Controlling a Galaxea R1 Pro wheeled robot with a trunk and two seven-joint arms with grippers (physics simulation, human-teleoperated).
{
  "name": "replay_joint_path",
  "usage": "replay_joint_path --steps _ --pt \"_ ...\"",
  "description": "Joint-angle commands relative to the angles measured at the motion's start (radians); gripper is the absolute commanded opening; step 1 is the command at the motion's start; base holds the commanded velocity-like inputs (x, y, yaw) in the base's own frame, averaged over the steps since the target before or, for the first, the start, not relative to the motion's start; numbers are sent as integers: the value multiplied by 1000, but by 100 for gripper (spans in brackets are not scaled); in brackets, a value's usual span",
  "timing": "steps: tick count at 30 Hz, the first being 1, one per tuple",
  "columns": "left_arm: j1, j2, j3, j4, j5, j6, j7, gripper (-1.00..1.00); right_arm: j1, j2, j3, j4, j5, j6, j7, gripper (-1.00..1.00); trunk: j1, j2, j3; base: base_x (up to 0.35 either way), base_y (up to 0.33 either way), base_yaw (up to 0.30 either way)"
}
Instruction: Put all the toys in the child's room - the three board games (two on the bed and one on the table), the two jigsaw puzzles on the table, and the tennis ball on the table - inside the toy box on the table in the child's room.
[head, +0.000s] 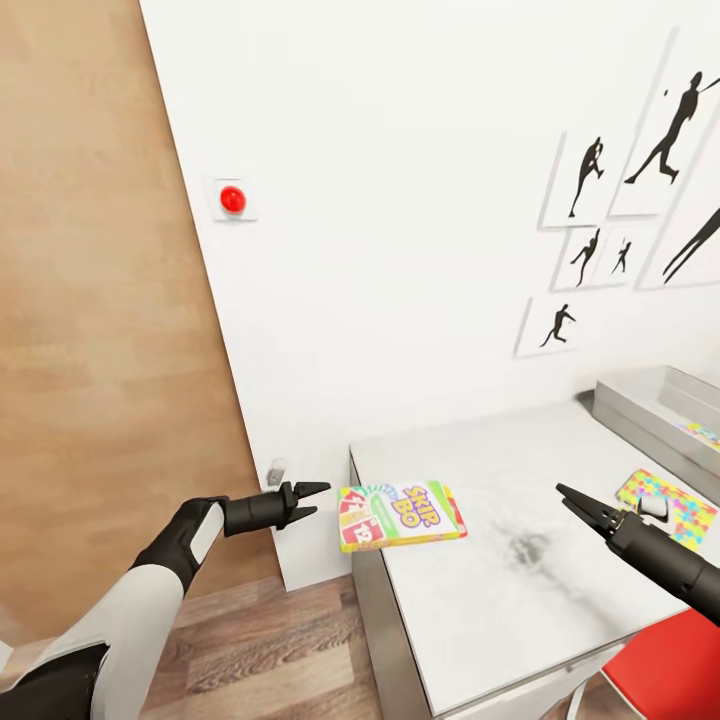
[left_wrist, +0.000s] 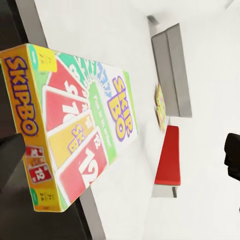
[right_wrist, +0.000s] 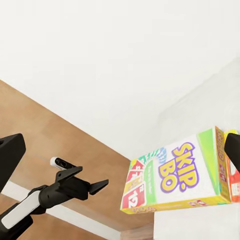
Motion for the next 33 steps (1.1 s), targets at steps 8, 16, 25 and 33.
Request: replay_joint_path --steps 8,16,25,33 --pt "-1 -1 2 1 2 7 1 100 -1 1 -1 0 3 4 5 100 31 -57 -26 0 0 0" --pt "-1 -3 2 1 2 8 3 100 -1 1 -1 0 3 4 5 100 61 -113 -51 0 0 0" --pt "-1 -6 2 2 2 7 3 100 -1 1 -1 0 2 4 5 100 96 -176 -79 0 0 0" --pt "-1 -8 2 2 2 6 3 100 -1 3 0 1 3 4 4 100 127 -232 -105 0 0 0"
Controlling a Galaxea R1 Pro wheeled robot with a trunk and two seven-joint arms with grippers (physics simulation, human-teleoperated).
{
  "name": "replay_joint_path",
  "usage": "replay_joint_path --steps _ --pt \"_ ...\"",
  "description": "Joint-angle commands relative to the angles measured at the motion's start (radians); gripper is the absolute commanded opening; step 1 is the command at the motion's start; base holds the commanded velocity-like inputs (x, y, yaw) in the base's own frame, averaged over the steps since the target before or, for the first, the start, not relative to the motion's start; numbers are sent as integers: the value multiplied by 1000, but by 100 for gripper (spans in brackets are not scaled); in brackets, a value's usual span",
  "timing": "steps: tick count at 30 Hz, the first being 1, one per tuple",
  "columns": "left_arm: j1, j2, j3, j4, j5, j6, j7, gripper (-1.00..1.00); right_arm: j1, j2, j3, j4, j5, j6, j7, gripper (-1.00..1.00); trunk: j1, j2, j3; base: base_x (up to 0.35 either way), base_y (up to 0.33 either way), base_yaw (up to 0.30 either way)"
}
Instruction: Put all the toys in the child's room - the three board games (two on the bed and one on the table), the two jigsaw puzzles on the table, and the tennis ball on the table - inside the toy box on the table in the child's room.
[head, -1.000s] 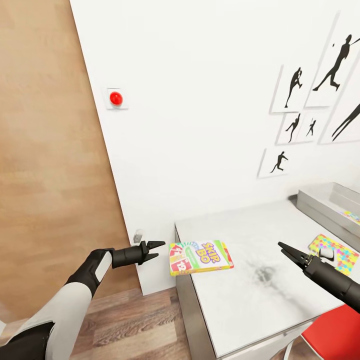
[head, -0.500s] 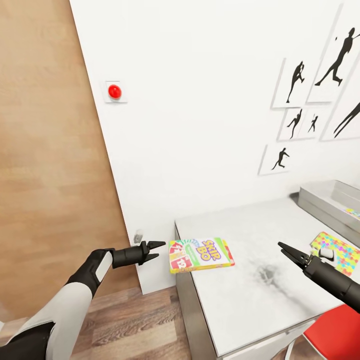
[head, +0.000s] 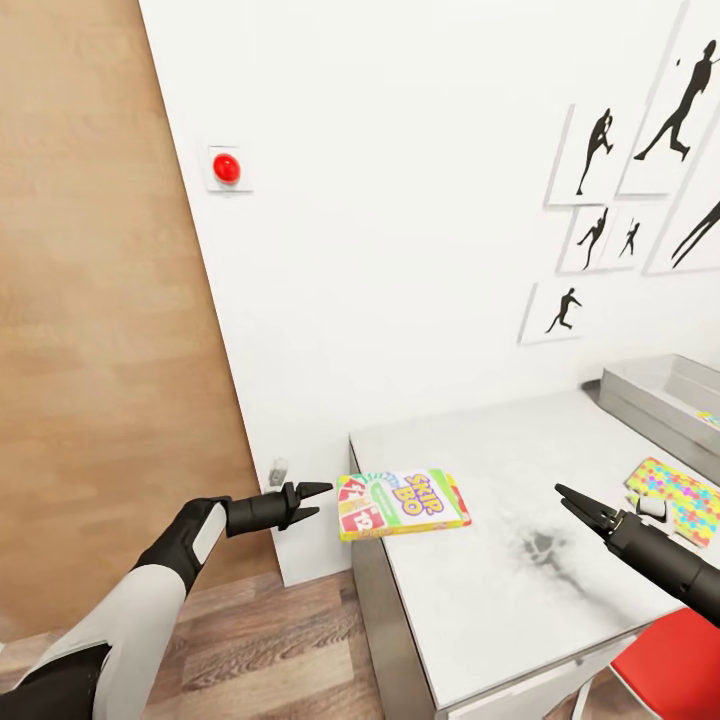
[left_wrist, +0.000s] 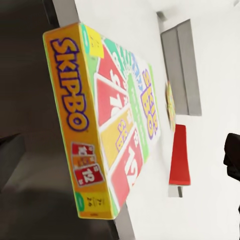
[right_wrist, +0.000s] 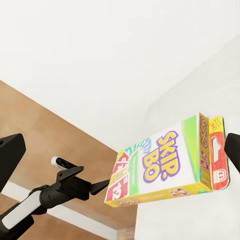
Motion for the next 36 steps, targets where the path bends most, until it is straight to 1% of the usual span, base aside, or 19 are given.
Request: replay_joint_path --steps 1,9,20,29,36 --pt "-1 -1 5 0 -2 5 -2 100 -1 0 -1 0 2 4 5 100 4 -8 -4 0 0 0" --pt "0 -2 5 0 -2 4 -2 100 -1 0 0 1 2 4 5 100 35 -64 -29 0 0 0" --pt "0 -3 6 0 0 3 -5 100 -1 1 -1 0 2 4 5 100 35 -64 -29 0 0 -13" --pt "0 -3 6 0 0 3 -6 100 -1 0 -1 0 2 4 6 100 35 -64 -26 0 0 -127" --pt "0 -3 5 0 0 3 -6 100 -1 0 -1 1 2 4 6 100 35 -64 -25 0 0 -40"
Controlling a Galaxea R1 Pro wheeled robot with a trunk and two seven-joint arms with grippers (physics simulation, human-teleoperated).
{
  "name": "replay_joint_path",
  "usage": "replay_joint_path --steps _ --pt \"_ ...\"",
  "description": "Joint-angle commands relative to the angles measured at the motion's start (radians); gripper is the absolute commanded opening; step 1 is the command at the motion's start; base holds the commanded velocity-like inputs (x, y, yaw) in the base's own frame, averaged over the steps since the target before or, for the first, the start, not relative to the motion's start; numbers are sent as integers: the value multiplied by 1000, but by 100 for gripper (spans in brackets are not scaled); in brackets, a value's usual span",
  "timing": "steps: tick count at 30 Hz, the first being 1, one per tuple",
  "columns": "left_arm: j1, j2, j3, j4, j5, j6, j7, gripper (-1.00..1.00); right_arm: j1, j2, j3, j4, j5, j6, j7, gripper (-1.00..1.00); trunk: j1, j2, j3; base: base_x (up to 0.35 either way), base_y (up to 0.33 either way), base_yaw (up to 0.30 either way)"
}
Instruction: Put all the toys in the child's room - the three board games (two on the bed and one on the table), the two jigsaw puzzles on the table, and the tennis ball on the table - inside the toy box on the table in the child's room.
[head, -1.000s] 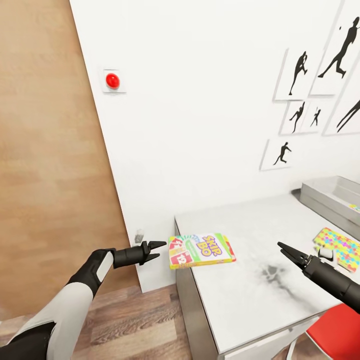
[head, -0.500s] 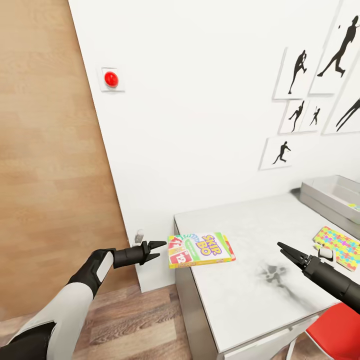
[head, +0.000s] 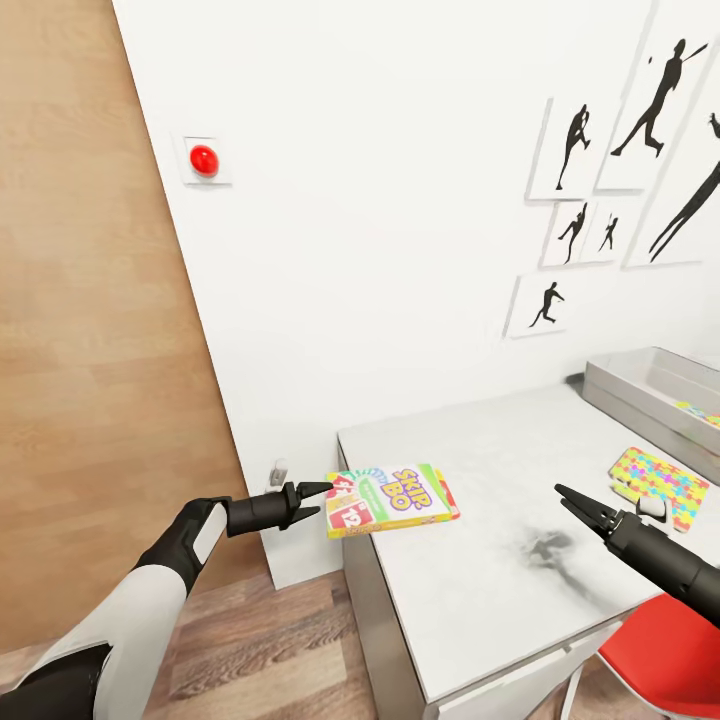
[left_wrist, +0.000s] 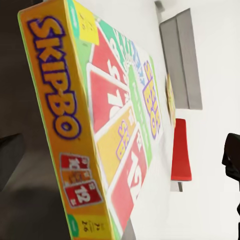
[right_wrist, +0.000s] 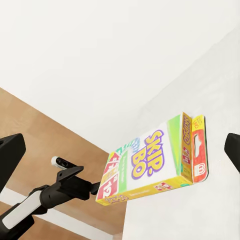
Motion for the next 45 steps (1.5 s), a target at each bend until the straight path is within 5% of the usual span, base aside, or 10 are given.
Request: replay_joint_path --steps 1,22,38,45 --pt "-1 -1 5 0 -2 5 -3 100 -1 0 -1 0 2 4 5 100 0 -1 -1 0 0 -9" --pt "-1 2 7 0 -2 6 -6 100 -1 0 -1 0 2 4 5 100 0 -1 -1 0 0 -1" --pt "-1 2 7 0 -2 7 -6 100 -1 0 -1 0 2 4 5 100 61 -113 -51 0 0 0" --pt "-1 2 7 0 -2 7 -8 100 -1 0 -1 0 2 4 5 100 61 -113 -51 0 0 0"
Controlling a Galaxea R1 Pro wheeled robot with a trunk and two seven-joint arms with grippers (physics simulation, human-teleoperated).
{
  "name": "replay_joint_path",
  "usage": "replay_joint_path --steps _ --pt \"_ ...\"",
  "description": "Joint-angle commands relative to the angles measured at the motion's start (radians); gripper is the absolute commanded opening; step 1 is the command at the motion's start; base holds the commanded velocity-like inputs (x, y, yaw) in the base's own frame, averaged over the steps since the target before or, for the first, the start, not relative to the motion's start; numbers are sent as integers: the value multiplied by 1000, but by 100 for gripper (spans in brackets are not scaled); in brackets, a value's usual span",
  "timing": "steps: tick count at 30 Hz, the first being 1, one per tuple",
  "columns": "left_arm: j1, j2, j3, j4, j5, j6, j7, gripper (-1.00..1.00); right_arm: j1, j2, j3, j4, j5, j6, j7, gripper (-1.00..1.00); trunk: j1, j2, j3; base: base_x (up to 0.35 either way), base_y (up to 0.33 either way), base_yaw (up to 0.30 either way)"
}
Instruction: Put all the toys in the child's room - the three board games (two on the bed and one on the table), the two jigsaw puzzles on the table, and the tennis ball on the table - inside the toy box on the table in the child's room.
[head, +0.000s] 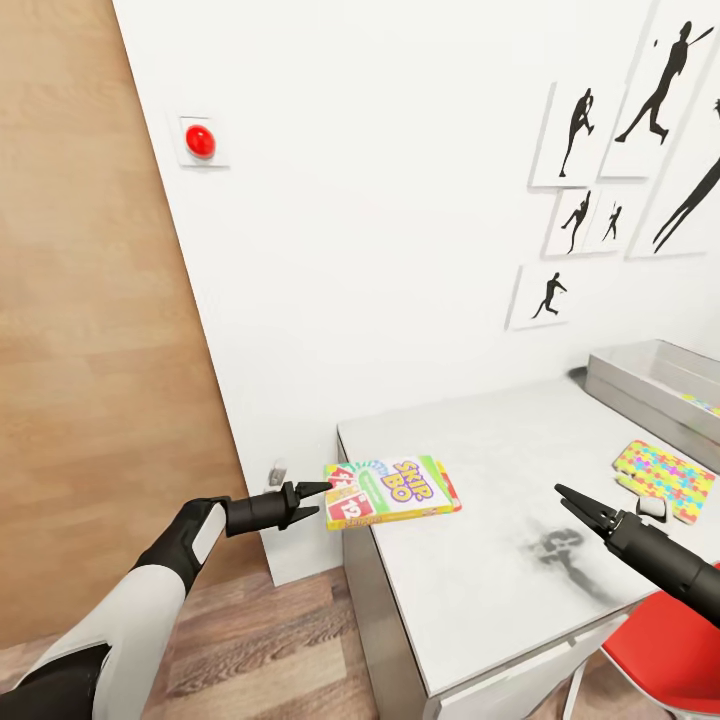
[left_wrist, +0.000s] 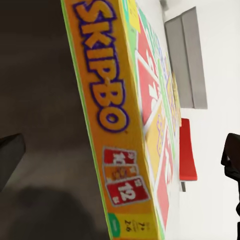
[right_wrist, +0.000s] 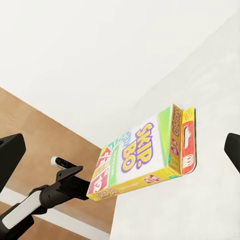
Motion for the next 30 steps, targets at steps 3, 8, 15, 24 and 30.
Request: replay_joint_path --steps 3,8,15,24,30 --pt "-1 -1 4 0 -1 5 -4 100 -1 0 -1 0 3 4 5 100 0 -1 -1 0 0 0" --pt "-1 -2 4 0 -1 5 -5 100 -1 1 0 0 3 4 5 100 0 -1 -1 0 0 0" --pt "-1 -2 4 0 -1 4 -6 100 -1 1 -1 0 3 4 5 100 0 -1 2 0 0 -75" --pt "-1 -4 4 0 -2 4 -6 100 -1 1 0 0 3 4 5 100 0 -1 5 0 0 -49" --pt "-1 -4 4 0 -1 4 -6 100 -1 1 0 0 3 4 5 100 0 -1 5 0 0 -4"
